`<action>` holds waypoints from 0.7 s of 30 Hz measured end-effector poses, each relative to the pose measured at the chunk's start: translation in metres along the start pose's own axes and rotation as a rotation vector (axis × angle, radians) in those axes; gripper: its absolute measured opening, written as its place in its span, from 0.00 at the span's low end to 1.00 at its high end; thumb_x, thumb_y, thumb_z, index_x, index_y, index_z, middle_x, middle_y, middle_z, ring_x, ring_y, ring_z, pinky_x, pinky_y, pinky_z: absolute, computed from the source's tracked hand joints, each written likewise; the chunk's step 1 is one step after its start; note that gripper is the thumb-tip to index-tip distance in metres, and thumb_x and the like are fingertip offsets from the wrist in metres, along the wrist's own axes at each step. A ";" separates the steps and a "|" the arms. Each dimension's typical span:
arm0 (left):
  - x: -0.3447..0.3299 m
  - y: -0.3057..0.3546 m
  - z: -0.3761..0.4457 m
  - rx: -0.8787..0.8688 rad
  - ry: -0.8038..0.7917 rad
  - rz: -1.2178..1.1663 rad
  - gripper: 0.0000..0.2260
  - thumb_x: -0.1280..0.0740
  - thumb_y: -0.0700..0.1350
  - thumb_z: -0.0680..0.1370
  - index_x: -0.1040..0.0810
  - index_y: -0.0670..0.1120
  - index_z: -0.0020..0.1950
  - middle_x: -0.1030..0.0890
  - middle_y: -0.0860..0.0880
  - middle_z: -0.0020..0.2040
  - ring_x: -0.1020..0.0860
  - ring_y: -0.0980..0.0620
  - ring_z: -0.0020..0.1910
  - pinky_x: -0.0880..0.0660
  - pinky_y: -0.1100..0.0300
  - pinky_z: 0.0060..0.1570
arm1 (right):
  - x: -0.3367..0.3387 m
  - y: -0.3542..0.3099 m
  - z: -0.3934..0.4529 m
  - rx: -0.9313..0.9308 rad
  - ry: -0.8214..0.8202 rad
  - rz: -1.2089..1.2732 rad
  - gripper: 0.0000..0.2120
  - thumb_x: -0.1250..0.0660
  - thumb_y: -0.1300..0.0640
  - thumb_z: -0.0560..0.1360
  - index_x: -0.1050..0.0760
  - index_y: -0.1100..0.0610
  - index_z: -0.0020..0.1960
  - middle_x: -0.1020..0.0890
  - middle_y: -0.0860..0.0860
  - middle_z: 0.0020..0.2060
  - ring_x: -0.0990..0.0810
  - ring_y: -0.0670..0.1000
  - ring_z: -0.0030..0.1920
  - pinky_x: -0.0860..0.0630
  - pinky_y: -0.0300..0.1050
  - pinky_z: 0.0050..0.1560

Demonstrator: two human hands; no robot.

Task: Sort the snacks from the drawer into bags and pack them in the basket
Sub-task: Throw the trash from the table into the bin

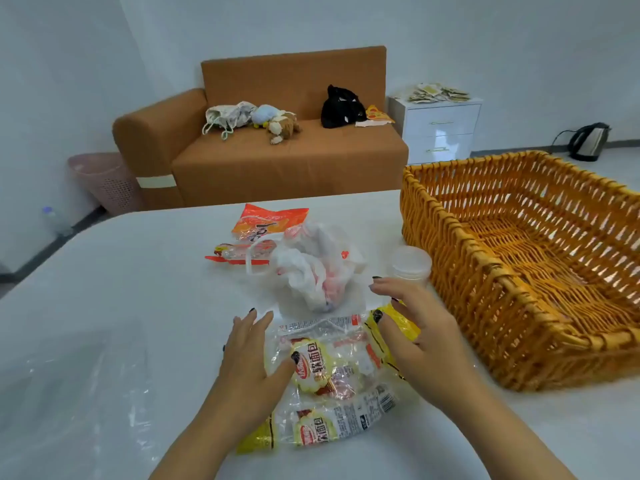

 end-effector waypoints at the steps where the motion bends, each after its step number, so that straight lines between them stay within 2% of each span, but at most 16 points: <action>1: -0.001 0.000 0.000 -0.006 -0.002 0.000 0.32 0.37 0.56 0.80 0.51 0.58 0.78 0.57 0.59 0.80 0.63 0.59 0.77 0.55 0.53 0.76 | 0.002 0.000 -0.001 -0.002 0.009 0.000 0.17 0.37 0.57 0.74 0.27 0.45 0.61 0.24 0.39 0.60 0.29 0.36 0.64 0.32 0.29 0.62; 6: -0.007 -0.005 -0.001 0.010 -0.027 -0.009 0.33 0.37 0.55 0.80 0.52 0.57 0.79 0.56 0.59 0.80 0.60 0.58 0.78 0.52 0.55 0.76 | -0.002 0.006 -0.007 0.041 -0.028 -0.088 0.15 0.36 0.59 0.74 0.23 0.49 0.59 0.23 0.43 0.59 0.28 0.37 0.63 0.37 0.26 0.62; 13: -0.019 -0.015 -0.006 0.043 0.024 -0.046 0.34 0.36 0.55 0.79 0.53 0.56 0.79 0.54 0.57 0.80 0.56 0.57 0.78 0.51 0.54 0.76 | -0.010 0.026 -0.021 0.029 -0.029 -0.129 0.14 0.35 0.59 0.73 0.22 0.49 0.57 0.22 0.44 0.59 0.27 0.40 0.63 0.36 0.27 0.62; 17: -0.021 -0.014 -0.004 0.048 0.084 -0.073 0.34 0.35 0.54 0.79 0.51 0.56 0.79 0.53 0.58 0.80 0.54 0.57 0.78 0.50 0.55 0.76 | -0.012 0.035 -0.023 0.020 -0.037 -0.139 0.13 0.34 0.59 0.74 0.21 0.50 0.57 0.22 0.45 0.59 0.25 0.44 0.63 0.33 0.32 0.63; 21: -0.019 -0.016 0.000 0.069 0.094 -0.117 0.35 0.33 0.53 0.78 0.50 0.58 0.78 0.52 0.59 0.79 0.51 0.58 0.78 0.47 0.54 0.75 | -0.013 0.042 -0.024 -0.001 -0.046 -0.162 0.13 0.36 0.55 0.75 0.22 0.49 0.58 0.23 0.44 0.59 0.27 0.43 0.63 0.34 0.31 0.63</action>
Point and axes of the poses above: each hand's wrist, its own z-axis towards the middle knuckle, its own x-axis out of the back of the hand, y = z × x, the point moved 5 cm from there along z, towards the middle knuckle
